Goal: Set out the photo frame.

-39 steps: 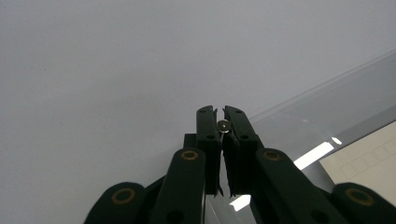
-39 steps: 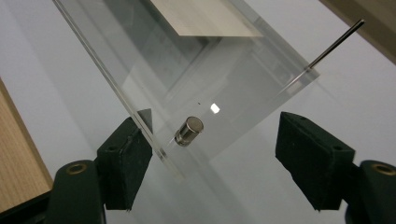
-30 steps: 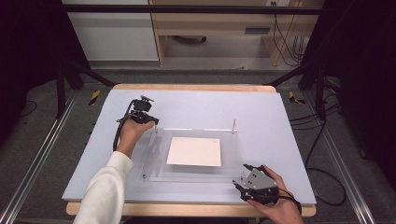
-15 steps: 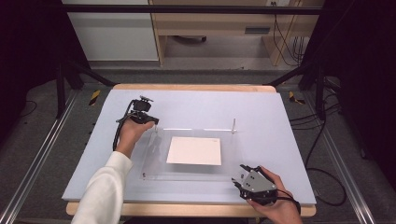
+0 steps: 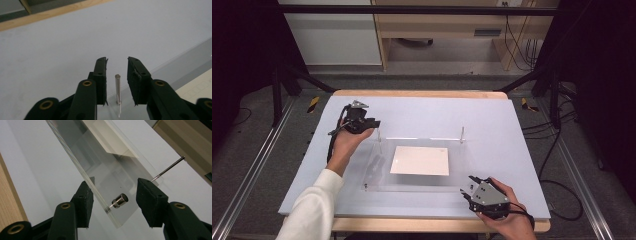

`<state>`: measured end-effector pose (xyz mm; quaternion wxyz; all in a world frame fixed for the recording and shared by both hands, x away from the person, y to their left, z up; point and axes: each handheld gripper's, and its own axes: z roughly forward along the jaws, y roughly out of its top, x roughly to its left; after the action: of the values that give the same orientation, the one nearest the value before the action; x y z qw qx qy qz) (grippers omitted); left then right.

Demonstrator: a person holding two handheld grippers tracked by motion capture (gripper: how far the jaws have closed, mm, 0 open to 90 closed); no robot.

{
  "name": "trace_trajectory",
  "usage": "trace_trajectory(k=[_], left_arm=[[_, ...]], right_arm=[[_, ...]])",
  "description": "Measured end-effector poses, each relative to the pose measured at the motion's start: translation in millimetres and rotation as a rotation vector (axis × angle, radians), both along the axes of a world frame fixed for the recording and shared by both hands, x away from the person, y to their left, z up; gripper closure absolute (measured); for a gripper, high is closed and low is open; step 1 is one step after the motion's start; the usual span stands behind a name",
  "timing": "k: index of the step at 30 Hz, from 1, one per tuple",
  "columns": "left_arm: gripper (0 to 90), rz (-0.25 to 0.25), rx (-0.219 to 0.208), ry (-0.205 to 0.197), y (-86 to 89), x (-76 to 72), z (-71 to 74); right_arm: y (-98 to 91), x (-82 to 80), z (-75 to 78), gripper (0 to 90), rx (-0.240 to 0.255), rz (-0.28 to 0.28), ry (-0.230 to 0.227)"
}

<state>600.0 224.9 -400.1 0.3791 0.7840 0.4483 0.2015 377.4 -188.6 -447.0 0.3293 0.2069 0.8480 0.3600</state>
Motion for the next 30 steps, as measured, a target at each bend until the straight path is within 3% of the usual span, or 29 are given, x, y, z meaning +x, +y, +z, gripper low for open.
trace_trajectory(k=[4, 9, 19, 30], left_arm=[[59.1, 0.004, 0.003, -0.076, 9.6, -15.7, 14.3], [59.0, -0.023, 0.051, -0.121, 17.4, -33.9, 25.3], [50.5, -0.084, 0.016, -0.171, 16.7, -66.2, 41.9], [43.4, -0.159, -0.009, -0.214, 14.3, -96.6, 56.8]], right_arm=[[0.5, 1.3, 5.8, 50.2, -0.003, -0.001, 0.009], [-0.4, 5.6, 17.0, 51.3, 0.018, -0.008, 0.024], [-0.2, 15.9, 39.8, 53.9, 0.044, -0.027, 0.061], [-1.5, 25.4, 54.0, 54.0, 0.068, -0.037, 0.105]])
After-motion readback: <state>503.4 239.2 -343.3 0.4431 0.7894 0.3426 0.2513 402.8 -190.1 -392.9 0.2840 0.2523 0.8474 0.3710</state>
